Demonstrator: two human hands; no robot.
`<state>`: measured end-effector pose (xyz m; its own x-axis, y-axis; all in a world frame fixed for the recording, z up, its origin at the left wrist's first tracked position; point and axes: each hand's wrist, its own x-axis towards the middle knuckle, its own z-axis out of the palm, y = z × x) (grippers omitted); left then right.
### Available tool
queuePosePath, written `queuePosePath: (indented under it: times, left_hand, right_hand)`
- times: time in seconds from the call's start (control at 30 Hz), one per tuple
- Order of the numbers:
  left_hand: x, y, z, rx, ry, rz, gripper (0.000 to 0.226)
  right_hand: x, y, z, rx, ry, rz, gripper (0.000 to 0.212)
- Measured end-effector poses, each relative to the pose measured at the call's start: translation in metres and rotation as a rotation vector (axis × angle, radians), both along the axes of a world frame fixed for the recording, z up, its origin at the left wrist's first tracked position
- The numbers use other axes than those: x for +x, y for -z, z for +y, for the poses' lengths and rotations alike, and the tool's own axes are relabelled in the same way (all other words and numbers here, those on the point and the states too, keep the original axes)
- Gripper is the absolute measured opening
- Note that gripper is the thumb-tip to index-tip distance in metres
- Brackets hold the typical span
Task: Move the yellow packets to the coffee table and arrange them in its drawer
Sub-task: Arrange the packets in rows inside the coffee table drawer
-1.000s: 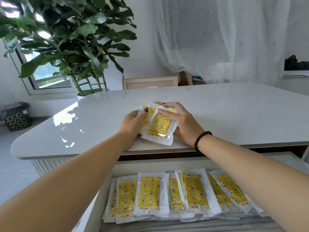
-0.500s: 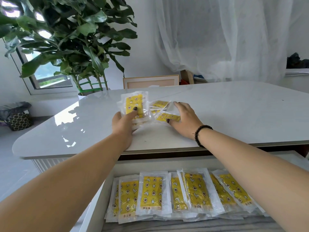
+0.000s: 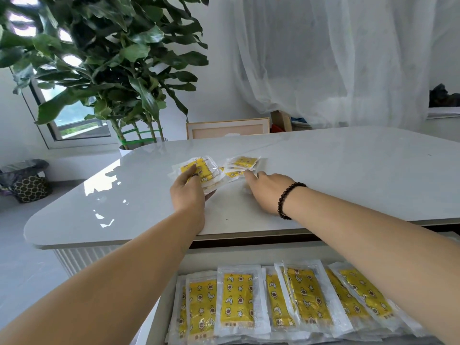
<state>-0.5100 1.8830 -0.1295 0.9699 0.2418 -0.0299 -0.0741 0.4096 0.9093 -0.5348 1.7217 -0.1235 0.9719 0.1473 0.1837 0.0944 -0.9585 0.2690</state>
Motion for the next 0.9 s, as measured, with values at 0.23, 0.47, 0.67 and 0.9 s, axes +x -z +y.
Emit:
queuePosePath:
  times: [0.23, 0.47, 0.67, 0.9]
  left_hand:
    - [0.012, 0.003, 0.01, 0.135, 0.092, 0.022, 0.04]
    - [0.015, 0.002, 0.017, 0.115, 0.161, 0.022, 0.039]
    - [0.017, 0.005, 0.019, 0.074, 0.146, -0.009, 0.036]
    - [0.011, 0.006, 0.017, 0.143, 0.097, -0.003, 0.037]
  right_hand:
    - [0.009, -0.011, 0.008, 0.1, 0.157, -0.141, 0.075]
    - [0.095, -0.013, 0.034, 0.339, 0.264, -0.248, 0.039]
    - [0.134, 0.003, 0.028, 0.247, 0.26, -0.062, 0.04]
    - [0.107, 0.003, 0.021, 0.035, 0.174, -0.157, 0.031]
